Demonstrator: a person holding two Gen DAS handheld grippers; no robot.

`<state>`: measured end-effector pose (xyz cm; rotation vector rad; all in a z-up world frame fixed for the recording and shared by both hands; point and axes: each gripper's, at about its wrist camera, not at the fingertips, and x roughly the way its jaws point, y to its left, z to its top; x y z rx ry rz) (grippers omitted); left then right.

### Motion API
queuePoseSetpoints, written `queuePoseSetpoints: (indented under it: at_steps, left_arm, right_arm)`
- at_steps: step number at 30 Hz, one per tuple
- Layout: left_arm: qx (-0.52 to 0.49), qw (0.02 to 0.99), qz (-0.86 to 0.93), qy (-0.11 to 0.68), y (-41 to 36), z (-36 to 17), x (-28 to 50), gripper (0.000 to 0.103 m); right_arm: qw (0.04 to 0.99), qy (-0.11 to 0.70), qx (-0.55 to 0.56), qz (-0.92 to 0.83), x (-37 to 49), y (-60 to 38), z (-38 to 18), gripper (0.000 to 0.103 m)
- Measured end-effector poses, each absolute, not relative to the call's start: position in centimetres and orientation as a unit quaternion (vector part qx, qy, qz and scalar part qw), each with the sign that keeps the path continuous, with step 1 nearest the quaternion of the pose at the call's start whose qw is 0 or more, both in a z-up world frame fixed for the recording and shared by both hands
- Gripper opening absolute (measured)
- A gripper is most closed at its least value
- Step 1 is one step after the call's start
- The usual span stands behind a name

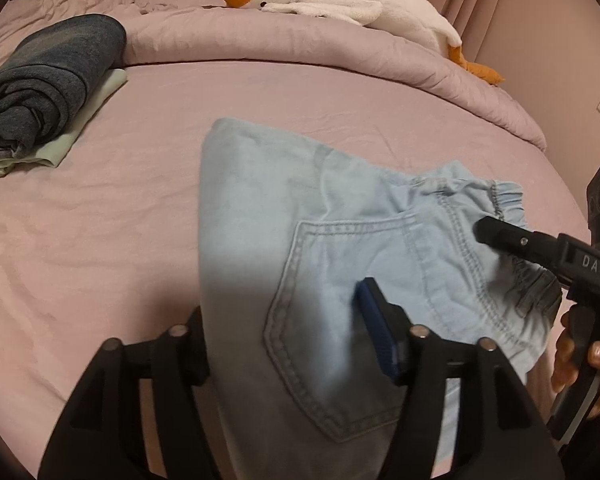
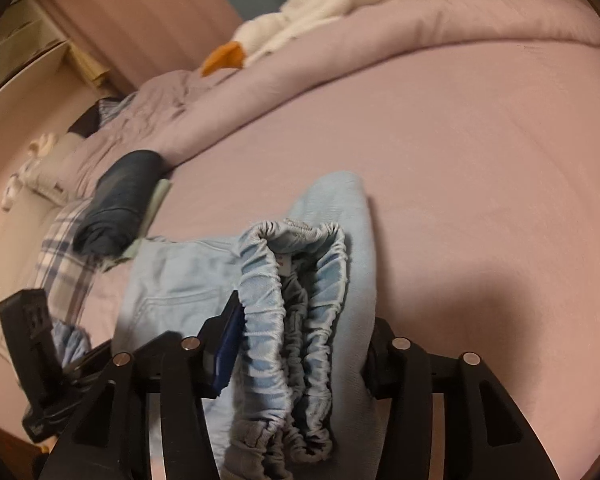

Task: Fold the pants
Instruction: 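Lower the waistband onto the pants with the right tool and release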

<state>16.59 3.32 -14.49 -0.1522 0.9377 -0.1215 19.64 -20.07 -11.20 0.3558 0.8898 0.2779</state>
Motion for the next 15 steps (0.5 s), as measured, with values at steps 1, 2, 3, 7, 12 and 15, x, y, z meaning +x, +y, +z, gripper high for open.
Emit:
queuePoseSetpoints:
  at_steps: [1, 2, 3, 7, 12, 15]
  left_arm:
    - [-0.073, 0.887, -0.057, 0.452, 3.5, -14.7, 16.5, 0.068]
    - [-0.074, 0.887, -0.057, 0.452, 3.7, -14.8, 16.4, 0.071]
    - [-0.075, 0.887, -0.056, 0.452, 3.9, -14.9, 16.3, 0.072]
    - [-0.071, 0.889, -0.052, 0.45, 4.2, -14.6, 15.6, 0.072]
    - [-0.069, 0.891, -0.05, 0.446, 4.6, -14.4, 14.4, 0.07]
    - [-0.071, 0.892, -0.053, 0.444, 4.7, -14.8, 13.8, 0.072]
  right_arm:
    - [0.877, 0.429, 0.173, 0.13, 19.6, -20.3, -11.4, 0.054]
    - [0.877, 0.43, 0.174, 0.129, 19.6, -20.5, -11.6, 0.055]
    - [0.876, 0.43, 0.175, 0.13, 19.5, -20.6, -11.7, 0.055]
    - [0.877, 0.429, 0.171, 0.13, 19.3, -20.4, -11.5, 0.056]
    - [0.881, 0.42, 0.171, 0.134, 18.1, -20.6, -10.6, 0.056]
    - [0.886, 0.419, 0.149, 0.131, 17.0, -20.7, -10.6, 0.056]
